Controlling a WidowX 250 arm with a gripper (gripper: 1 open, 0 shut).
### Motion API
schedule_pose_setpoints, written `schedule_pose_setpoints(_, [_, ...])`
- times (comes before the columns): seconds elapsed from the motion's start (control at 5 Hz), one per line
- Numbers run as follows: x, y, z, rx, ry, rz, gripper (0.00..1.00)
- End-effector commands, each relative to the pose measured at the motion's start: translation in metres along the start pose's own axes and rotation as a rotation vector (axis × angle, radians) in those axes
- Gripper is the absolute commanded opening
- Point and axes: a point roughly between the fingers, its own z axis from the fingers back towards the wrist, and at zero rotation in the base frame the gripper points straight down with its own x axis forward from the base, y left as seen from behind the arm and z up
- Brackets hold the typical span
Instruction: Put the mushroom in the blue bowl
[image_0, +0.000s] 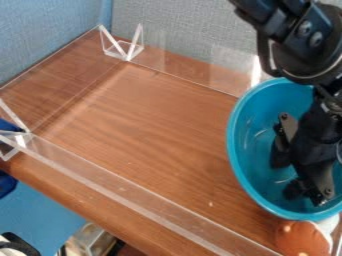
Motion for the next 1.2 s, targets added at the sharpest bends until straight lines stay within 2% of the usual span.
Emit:
schedule_pose_setpoints(0.0, [0.002,-0.01,0.007,0.0,-0.013,-0.009,1.0])
schedule_pose_setpoints(1.0, [0.004,-0.021,0.001,0.003,0.002,-0.007,1.0])
